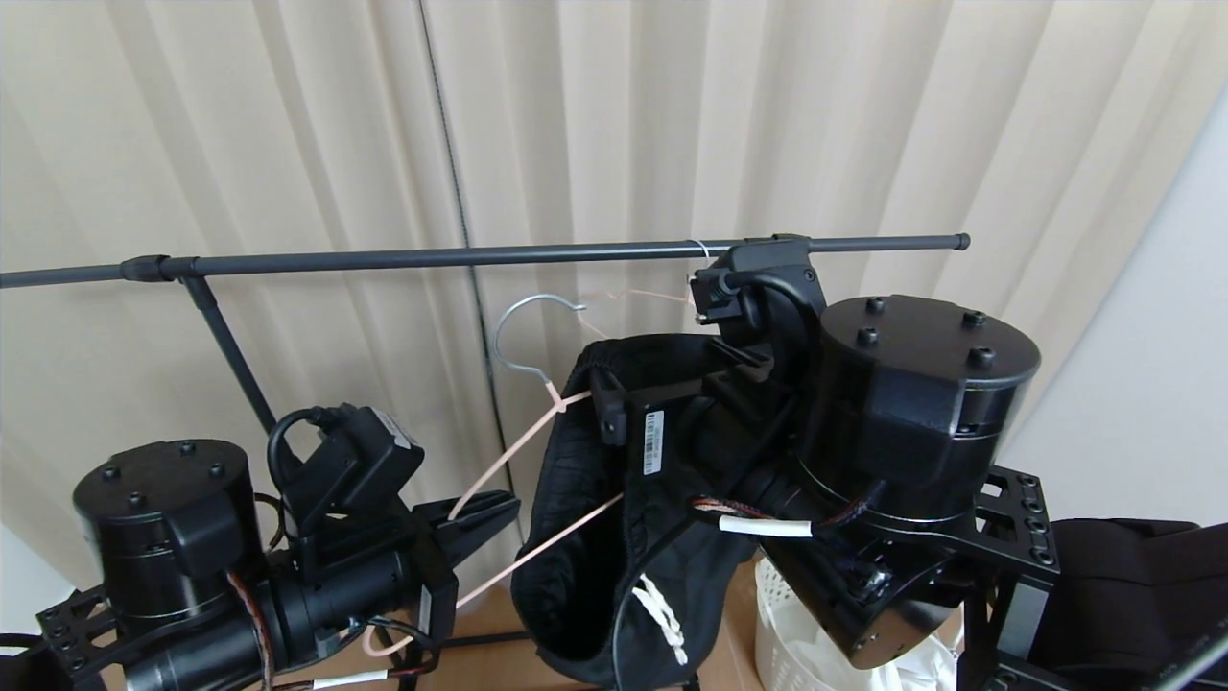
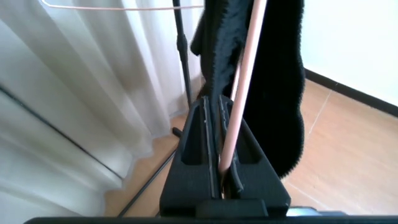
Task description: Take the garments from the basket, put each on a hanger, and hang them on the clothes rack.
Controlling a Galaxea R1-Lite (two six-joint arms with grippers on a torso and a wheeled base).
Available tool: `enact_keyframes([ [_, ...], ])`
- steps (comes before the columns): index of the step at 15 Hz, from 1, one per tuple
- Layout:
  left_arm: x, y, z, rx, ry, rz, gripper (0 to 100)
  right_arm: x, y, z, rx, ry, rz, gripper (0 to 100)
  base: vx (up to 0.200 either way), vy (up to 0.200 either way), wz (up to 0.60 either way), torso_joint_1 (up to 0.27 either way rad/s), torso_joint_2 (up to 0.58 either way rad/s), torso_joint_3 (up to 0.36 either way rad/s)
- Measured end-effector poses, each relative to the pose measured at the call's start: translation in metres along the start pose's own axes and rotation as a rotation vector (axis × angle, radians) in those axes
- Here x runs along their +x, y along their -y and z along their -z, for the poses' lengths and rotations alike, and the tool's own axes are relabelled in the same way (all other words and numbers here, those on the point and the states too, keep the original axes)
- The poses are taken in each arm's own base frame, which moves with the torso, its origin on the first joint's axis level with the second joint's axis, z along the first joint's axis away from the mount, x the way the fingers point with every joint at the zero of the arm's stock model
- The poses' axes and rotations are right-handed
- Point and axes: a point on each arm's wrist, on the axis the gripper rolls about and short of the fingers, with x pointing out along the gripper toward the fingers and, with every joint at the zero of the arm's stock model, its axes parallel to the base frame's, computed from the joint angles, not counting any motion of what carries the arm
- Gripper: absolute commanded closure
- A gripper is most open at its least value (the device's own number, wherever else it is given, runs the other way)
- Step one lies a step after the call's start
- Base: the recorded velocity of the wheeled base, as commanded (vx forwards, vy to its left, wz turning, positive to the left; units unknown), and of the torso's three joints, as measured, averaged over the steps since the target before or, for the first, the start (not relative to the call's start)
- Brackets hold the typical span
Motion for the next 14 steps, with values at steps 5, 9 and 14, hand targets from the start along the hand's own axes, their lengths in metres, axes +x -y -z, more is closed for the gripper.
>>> enact_keyframes([
  [5, 0.009, -0.005, 0.001, -0.003, 0.026, -0.068, 100, -0.004, 0.001, -0.003, -0.001, 0.003, -0.004, 0, 0.000, 0.000, 0.00, 0.000, 0.00, 0.000],
  [9, 0.016, -0.010, 0.005, -0.012, 0.037, -0.113, 100, -0.006, 0.002, -0.004, -0.012, 0.004, -0.007, 0, 0.000, 0.000, 0.00, 0.000, 0.00, 0.000],
  [14, 0.022, -0.017, 0.009, -0.023, 0.024, -0.157, 100, -0.007, 0.003, -0.001, -0.034, -0.004, -0.007, 0, 0.000, 0.000, 0.00, 0.000, 0.00, 0.000],
])
